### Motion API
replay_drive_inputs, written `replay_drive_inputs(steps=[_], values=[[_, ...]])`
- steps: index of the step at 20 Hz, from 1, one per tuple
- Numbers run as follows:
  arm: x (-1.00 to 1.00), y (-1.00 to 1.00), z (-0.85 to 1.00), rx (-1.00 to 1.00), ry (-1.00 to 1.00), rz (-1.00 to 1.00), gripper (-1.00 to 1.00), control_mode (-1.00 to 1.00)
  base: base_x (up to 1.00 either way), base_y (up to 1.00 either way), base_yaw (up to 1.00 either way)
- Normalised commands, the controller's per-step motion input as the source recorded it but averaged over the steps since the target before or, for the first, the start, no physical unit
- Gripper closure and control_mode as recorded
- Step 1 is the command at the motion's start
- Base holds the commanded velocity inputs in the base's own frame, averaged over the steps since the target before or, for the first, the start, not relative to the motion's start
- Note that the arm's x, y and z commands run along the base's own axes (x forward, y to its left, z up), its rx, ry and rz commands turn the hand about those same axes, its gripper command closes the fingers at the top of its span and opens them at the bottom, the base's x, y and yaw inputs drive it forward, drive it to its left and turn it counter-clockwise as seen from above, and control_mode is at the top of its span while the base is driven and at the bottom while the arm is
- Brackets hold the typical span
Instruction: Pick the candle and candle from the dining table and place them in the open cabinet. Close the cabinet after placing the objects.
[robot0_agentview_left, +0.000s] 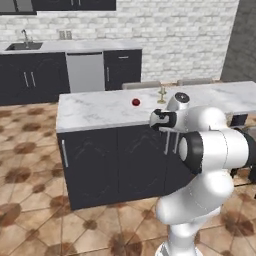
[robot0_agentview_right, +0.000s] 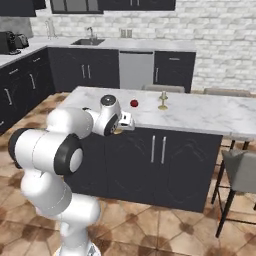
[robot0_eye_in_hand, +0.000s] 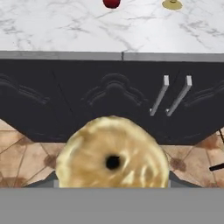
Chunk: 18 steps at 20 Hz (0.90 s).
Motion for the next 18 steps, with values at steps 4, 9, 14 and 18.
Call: replay_drive_inputs(steps=[4, 9, 14, 18], values=[[0.00, 0.00, 0.00, 0.00, 0.00, 0.00, 1.00, 1.00, -0.06, 1.00, 0.00], [0.00, 0.00, 0.00, 0.00, 0.00, 0.00, 1.00, 1.00, -0.02, 1.00, 0.00], [0.00, 0.00, 0.00, 0.00, 0.00, 0.00, 1.00, 1.00, 0.00, 1.00, 0.00], [0.00, 0.00, 0.00, 0.00, 0.00, 0.00, 1.00, 1.00, 0.00, 1.00, 0.00]])
